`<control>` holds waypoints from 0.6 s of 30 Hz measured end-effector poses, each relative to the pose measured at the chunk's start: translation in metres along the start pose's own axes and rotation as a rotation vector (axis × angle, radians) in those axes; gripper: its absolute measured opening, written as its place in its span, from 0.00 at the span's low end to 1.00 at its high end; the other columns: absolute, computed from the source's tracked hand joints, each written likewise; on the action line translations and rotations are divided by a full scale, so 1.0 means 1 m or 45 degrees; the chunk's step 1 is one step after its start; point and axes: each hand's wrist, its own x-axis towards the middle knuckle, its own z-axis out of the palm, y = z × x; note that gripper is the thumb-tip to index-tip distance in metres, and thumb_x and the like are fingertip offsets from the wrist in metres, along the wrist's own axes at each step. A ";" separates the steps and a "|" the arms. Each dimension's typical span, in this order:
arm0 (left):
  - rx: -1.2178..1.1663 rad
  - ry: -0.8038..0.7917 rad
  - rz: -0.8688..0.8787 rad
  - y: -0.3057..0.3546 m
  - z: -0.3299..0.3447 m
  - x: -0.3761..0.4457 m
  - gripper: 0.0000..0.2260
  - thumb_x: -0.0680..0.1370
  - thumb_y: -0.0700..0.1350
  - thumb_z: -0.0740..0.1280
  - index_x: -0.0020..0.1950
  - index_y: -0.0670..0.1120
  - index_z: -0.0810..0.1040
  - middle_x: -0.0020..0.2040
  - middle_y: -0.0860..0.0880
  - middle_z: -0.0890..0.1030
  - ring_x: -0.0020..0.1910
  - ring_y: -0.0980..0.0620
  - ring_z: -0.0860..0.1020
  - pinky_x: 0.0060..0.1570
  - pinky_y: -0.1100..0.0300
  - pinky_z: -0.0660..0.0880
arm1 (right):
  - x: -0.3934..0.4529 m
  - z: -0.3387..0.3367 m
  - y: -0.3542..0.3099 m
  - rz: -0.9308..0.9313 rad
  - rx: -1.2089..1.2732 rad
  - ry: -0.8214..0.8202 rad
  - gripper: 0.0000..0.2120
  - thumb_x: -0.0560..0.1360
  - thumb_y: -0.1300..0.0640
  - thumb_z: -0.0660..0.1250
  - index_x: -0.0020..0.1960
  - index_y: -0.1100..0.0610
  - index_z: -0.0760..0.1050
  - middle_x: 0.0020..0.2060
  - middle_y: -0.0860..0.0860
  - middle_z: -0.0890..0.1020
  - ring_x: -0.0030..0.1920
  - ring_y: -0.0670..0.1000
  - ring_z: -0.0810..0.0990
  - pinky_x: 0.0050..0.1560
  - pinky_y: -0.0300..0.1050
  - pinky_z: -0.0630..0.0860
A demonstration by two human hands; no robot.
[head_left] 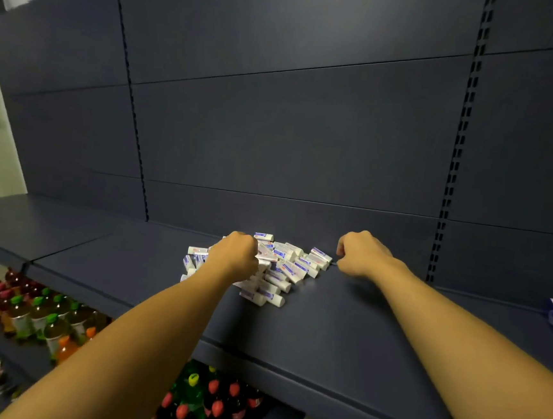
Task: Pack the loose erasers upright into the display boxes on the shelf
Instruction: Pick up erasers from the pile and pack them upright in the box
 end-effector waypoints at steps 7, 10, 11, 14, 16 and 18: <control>-0.010 -0.003 0.067 -0.018 0.021 0.056 0.08 0.76 0.38 0.66 0.52 0.44 0.82 0.55 0.45 0.81 0.50 0.42 0.80 0.47 0.51 0.80 | 0.053 0.032 -0.016 -0.033 0.079 -0.028 0.11 0.72 0.59 0.67 0.53 0.52 0.81 0.51 0.53 0.81 0.49 0.57 0.81 0.50 0.50 0.81; -0.045 -0.005 0.167 -0.019 0.029 0.078 0.09 0.78 0.40 0.67 0.56 0.46 0.83 0.56 0.47 0.80 0.50 0.43 0.79 0.48 0.51 0.79 | 0.071 0.043 -0.021 0.002 0.120 -0.020 0.11 0.73 0.57 0.67 0.54 0.50 0.81 0.52 0.51 0.81 0.50 0.57 0.81 0.48 0.47 0.80; -0.065 0.004 0.235 -0.018 0.032 0.085 0.09 0.78 0.42 0.68 0.57 0.47 0.82 0.57 0.47 0.80 0.52 0.44 0.79 0.50 0.51 0.79 | 0.078 0.046 -0.022 0.024 0.151 -0.011 0.10 0.73 0.56 0.67 0.54 0.50 0.82 0.51 0.51 0.81 0.50 0.56 0.81 0.48 0.47 0.79; -0.129 0.008 0.506 -0.010 0.039 0.101 0.12 0.80 0.49 0.68 0.62 0.49 0.82 0.60 0.50 0.80 0.58 0.47 0.77 0.54 0.53 0.76 | 0.096 0.055 -0.027 0.082 0.232 0.007 0.07 0.73 0.54 0.69 0.49 0.50 0.83 0.48 0.50 0.83 0.47 0.55 0.82 0.50 0.49 0.81; -0.109 -0.049 0.680 -0.006 0.042 0.108 0.12 0.80 0.49 0.67 0.61 0.50 0.83 0.59 0.50 0.80 0.59 0.49 0.75 0.54 0.53 0.76 | 0.105 0.060 -0.030 0.118 0.268 0.011 0.04 0.73 0.52 0.71 0.47 0.50 0.83 0.48 0.50 0.83 0.48 0.54 0.82 0.52 0.51 0.82; -0.042 -0.076 0.827 -0.005 0.045 0.112 0.11 0.80 0.47 0.66 0.60 0.50 0.84 0.57 0.50 0.81 0.58 0.49 0.75 0.53 0.50 0.77 | 0.113 0.064 -0.032 0.159 0.299 0.028 0.03 0.73 0.52 0.73 0.47 0.49 0.82 0.48 0.50 0.83 0.48 0.53 0.82 0.53 0.50 0.81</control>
